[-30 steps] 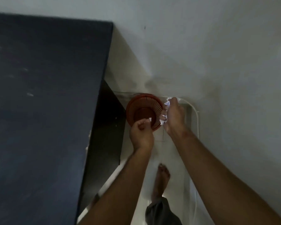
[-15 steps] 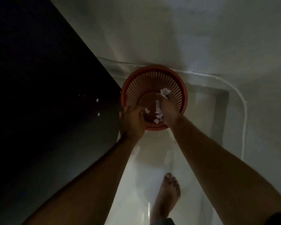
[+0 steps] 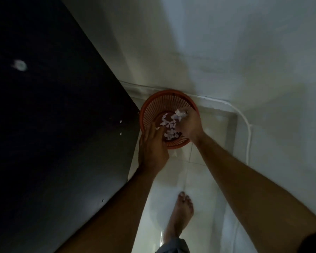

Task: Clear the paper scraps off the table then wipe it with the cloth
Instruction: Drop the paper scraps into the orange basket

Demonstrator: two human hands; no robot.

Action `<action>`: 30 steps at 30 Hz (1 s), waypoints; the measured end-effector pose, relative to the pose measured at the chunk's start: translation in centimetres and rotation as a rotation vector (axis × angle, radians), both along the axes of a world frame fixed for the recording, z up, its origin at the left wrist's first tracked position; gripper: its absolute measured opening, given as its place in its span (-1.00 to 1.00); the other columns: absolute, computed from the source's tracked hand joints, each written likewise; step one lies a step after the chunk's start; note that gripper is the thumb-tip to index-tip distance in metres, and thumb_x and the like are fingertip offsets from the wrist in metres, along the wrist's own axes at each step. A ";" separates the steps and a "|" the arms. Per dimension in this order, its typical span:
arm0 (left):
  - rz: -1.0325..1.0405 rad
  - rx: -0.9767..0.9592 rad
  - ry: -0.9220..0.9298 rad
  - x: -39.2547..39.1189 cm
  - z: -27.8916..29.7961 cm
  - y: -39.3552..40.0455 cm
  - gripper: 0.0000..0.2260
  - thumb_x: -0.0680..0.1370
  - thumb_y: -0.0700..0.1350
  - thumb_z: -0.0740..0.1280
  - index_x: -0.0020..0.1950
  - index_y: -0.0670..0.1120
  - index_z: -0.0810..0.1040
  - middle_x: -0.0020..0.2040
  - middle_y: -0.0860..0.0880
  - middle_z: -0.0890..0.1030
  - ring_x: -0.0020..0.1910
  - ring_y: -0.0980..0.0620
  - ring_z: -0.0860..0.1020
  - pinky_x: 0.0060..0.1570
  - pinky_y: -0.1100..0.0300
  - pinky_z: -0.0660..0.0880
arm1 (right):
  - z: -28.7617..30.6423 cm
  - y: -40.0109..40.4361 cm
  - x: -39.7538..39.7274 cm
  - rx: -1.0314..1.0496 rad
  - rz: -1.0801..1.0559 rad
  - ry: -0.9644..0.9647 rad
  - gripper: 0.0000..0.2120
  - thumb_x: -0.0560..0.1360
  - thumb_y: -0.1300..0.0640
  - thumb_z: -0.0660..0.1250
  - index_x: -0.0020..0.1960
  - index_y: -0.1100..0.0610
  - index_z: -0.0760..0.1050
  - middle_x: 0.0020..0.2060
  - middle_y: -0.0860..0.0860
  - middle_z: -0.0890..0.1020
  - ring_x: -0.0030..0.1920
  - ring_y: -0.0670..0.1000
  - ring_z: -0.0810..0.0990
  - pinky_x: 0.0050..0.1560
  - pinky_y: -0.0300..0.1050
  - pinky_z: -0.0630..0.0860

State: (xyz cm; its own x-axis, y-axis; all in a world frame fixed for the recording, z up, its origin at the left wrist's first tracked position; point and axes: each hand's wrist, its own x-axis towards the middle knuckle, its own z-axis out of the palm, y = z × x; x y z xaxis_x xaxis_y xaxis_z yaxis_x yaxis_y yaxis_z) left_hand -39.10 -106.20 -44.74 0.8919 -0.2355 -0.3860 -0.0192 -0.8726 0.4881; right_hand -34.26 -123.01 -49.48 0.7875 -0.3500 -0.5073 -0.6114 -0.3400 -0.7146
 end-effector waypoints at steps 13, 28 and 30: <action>-0.176 -0.185 -0.220 -2.4 28.9 0.5 -0.69 0.62 0.02 0.31 0.35 0.04 0.52 0.37 0.06 0.49 0.40 0.14 0.33 0.39 0.14 0.31 | 12.3 0.7 -0.8 0.660 -0.285 0.014 -0.64 0.61 0.11 0.19 0.15 0.35 0.61 0.05 0.25 0.71 -0.01 0.15 0.71 0.03 0.09 0.63; -0.703 0.216 -0.391 9.8 39.1 9.4 -0.56 0.61 0.19 0.16 0.38 0.02 0.53 0.53 -0.07 0.39 0.64 -0.11 0.12 0.55 -0.37 -0.14 | 19.1 1.6 0.2 0.444 -0.292 0.105 -0.80 0.64 0.37 0.19 -0.14 0.19 0.42 -0.28 0.04 0.49 -0.27 0.04 0.56 -0.36 -0.21 0.59; -0.679 0.189 -0.391 9.9 37.8 9.8 -0.56 0.62 0.18 0.13 0.37 0.03 0.56 0.56 -0.05 0.35 0.66 -0.08 0.04 0.58 -0.31 -0.10 | 18.5 1.5 0.4 0.374 -0.229 0.123 -0.87 0.63 0.30 0.23 -0.05 0.13 0.45 -0.20 0.00 0.51 -0.22 -0.02 0.55 -0.25 -0.24 0.61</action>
